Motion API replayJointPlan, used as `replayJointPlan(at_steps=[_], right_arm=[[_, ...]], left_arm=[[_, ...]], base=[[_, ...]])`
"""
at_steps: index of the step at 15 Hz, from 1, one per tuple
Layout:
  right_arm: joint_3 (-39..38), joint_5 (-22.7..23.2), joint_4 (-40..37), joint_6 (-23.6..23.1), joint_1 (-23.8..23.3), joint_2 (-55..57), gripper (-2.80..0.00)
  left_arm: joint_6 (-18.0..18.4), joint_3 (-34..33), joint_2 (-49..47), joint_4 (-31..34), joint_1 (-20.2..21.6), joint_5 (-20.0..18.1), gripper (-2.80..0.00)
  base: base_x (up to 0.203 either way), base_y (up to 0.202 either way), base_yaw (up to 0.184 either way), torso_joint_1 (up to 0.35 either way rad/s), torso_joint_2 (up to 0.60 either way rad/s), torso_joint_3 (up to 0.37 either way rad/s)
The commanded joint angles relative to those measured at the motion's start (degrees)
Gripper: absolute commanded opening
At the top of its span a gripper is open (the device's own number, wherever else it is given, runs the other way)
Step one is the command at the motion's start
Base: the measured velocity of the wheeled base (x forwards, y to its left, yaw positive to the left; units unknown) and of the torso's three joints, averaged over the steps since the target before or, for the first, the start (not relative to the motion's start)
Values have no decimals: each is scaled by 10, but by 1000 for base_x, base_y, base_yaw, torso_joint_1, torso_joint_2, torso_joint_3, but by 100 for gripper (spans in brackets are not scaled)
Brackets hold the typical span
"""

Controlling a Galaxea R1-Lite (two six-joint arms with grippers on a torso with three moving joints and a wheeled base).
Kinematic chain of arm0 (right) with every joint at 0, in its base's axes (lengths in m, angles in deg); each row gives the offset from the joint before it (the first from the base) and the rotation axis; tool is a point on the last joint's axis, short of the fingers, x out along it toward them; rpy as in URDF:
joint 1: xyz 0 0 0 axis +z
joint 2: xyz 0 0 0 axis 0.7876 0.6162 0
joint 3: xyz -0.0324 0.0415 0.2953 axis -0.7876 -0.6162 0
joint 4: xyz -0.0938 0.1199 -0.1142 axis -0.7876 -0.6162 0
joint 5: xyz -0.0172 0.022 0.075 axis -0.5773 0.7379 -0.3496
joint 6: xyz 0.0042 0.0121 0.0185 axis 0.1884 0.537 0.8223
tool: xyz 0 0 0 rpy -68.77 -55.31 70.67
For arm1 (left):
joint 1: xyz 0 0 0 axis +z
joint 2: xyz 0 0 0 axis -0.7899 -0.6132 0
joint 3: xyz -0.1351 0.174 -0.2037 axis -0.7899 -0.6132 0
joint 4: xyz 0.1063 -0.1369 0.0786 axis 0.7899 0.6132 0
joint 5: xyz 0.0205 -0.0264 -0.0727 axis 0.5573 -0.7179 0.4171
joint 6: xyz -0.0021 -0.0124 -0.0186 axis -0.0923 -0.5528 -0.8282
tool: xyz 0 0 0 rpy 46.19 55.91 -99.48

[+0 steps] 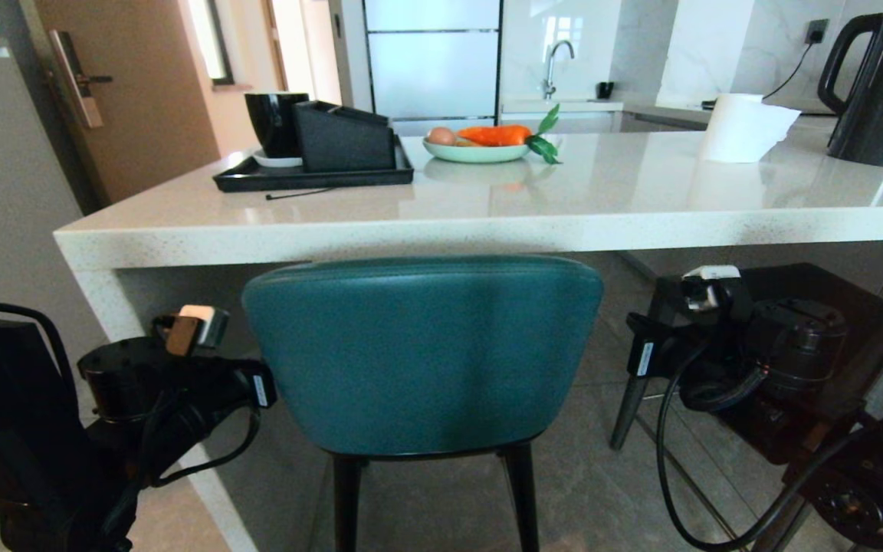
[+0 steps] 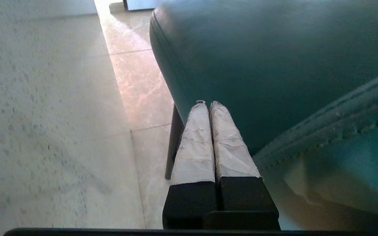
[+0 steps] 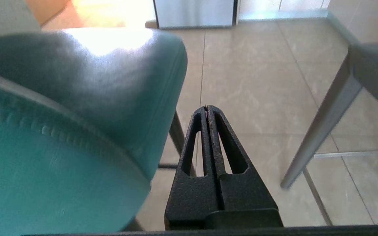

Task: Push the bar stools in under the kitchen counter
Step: Pull the blue chair out from under the dining table

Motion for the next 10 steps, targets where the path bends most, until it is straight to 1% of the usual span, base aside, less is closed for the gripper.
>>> replayJointPlan(at_steps=[1, 2, 4, 8, 10], right_arm=[[14, -1, 24, -16, 0, 40, -280], [21, -4, 41, -28, 2, 59, -280], [44, -5, 68, -35, 21, 83, -280], [63, -15, 69, -35, 49, 99, -280], [62, -17, 69, -35, 63, 94, -280]], left_arm=[[0, 8, -3, -5, 0, 0, -280], [0, 11, -6, -5, -1, 0, -280], [0, 13, -11, -5, -3, 0, -280], [-1, 12, -16, -5, -19, 0, -280], [-2, 5, -9, -5, -30, 9, -280]], base=[[0, 0, 0, 0, 0, 0], [0, 0, 0, 0, 0, 0], [0, 0, 0, 0, 0, 0], [0, 0, 0, 0, 0, 0], [0, 0, 0, 0, 0, 0]])
